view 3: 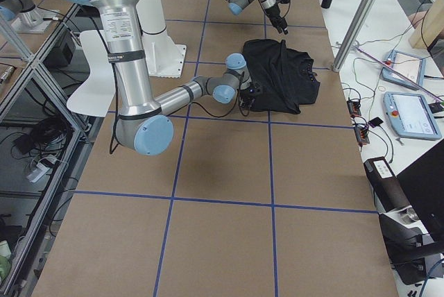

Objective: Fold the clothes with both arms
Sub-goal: 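Grasp the shirt's side with the right gripper and drag it toward the robot, then drag the shirt's side with the right gripper, rotating it, while the left gripper withdraws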

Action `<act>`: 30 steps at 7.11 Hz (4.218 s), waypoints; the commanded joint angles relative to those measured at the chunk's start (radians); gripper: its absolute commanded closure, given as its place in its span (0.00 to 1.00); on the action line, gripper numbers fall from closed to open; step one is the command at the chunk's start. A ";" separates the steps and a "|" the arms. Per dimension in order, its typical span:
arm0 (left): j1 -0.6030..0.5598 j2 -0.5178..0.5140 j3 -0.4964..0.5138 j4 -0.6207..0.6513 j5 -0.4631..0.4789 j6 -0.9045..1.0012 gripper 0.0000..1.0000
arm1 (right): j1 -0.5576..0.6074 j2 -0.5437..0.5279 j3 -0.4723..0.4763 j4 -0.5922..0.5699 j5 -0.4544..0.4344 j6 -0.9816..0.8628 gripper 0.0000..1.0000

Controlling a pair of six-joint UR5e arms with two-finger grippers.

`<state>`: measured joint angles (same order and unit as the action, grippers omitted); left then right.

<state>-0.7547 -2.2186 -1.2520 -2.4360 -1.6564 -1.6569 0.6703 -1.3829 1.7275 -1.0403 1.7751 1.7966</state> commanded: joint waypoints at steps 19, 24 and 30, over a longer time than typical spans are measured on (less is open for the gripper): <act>0.280 0.134 -0.371 0.373 -0.089 -0.247 0.25 | -0.127 -0.027 0.460 -0.443 0.156 0.089 0.00; 0.284 0.128 -0.331 0.324 -0.085 -0.247 0.58 | -0.124 -0.028 0.454 -0.443 0.158 0.089 0.00; 0.217 0.122 -0.342 0.321 -0.068 -0.078 1.00 | -0.120 -0.028 0.431 -0.443 0.147 0.087 0.00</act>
<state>-0.4979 -2.0945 -1.5948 -2.1135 -1.7337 -1.8304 0.5461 -1.4113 2.1647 -1.4834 1.9272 1.8849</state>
